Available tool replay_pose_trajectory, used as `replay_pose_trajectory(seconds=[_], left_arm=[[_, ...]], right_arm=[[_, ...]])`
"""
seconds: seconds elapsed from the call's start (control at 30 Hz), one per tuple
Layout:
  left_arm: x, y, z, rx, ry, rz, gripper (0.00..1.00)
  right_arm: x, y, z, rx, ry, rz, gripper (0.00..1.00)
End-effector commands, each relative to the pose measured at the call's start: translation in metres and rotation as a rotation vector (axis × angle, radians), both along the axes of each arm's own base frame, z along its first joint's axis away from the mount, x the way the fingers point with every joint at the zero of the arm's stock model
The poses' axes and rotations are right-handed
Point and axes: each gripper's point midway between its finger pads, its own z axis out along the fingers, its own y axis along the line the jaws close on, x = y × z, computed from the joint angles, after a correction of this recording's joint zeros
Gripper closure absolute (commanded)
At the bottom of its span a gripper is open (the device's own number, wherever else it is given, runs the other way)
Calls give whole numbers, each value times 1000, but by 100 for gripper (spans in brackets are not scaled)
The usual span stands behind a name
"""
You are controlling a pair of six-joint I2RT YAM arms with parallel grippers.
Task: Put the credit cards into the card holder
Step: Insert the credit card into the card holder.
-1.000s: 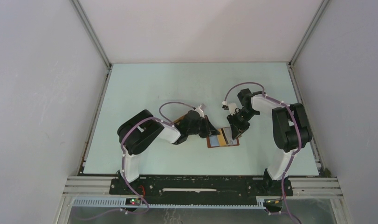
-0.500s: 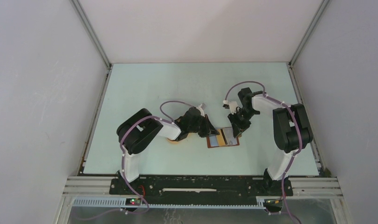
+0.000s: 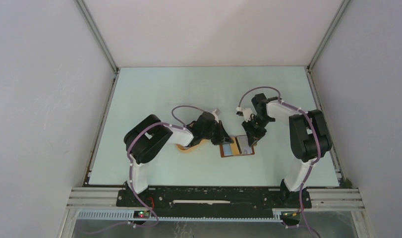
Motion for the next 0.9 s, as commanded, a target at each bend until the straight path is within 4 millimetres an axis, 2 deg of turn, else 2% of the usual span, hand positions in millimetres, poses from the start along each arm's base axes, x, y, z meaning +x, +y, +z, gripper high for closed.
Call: replay_pose_trajectory(seconds=[0.0,0.47,0.87], left_arm=[[-14,4,-15,64,60,-61,100],[-14,-1,-17,80,75,-91,100],[-15,-14,-18,51,85,-99,100]], right_arm=[[8,2,-5,-25,-24,12,73],[7,3,-8,-35,-19,15,73],[6,4,-8,-22,-8,8,73]])
